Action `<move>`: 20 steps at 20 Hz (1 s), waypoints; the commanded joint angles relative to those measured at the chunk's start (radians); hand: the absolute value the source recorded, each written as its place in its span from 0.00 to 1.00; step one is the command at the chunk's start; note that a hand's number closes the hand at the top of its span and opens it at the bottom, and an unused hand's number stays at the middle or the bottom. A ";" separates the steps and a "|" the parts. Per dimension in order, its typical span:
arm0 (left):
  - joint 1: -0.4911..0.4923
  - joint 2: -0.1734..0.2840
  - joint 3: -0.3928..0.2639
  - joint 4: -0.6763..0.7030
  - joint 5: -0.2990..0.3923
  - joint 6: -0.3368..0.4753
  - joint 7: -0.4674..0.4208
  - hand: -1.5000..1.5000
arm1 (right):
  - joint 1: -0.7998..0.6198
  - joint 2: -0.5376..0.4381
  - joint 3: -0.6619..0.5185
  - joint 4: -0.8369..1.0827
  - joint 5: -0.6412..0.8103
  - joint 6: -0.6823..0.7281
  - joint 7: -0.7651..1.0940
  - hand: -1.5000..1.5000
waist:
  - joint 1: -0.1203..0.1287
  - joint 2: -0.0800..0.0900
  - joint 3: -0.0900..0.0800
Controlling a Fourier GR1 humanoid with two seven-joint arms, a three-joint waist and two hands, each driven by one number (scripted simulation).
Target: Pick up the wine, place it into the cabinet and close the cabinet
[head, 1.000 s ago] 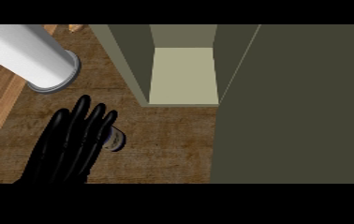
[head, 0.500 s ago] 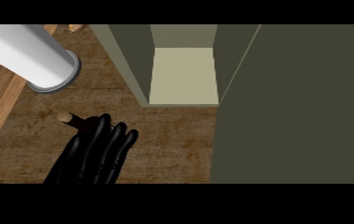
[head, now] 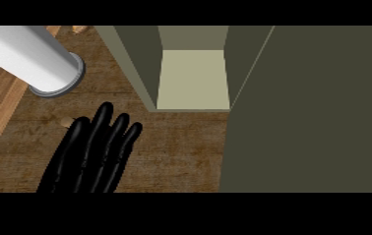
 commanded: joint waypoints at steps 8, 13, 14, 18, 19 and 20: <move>0.088 0.050 0.199 -0.009 0.072 -0.028 -0.067 0.00 | -0.009 -0.002 -0.020 -0.115 -0.052 -0.020 0.094 0.00 | -0.003 0.002 -0.001; 0.216 0.075 0.233 0.012 0.096 -0.066 -0.212 0.00 | -0.041 0.014 0.022 -0.101 -0.004 -0.037 0.117 0.00 | 0.001 0.001 -0.001; 0.226 0.088 0.322 0.028 0.174 -0.090 -0.240 0.00 | -0.049 0.032 0.043 -0.073 0.035 -0.051 0.092 0.00 | 0.001 0.002 -0.002; 0.317 0.127 0.432 0.011 0.249 -0.136 -0.275 0.00 | 0.029 0.015 0.017 -0.113 -0.016 -0.013 0.056 0.00 | -0.001 0.001 -0.001; 0.327 0.105 0.419 0.049 0.217 -0.125 -0.327 0.00 | -0.035 -0.004 -0.004 -0.164 -0.035 -0.040 0.160 0.00 | -0.001 0.001 -0.002; 0.296 0.103 0.425 0.059 0.204 -0.121 -0.292 0.00 | -0.005 0.032 0.064 -0.084 0.041 -0.022 0.053 0.00 | 0.000 0.001 -0.001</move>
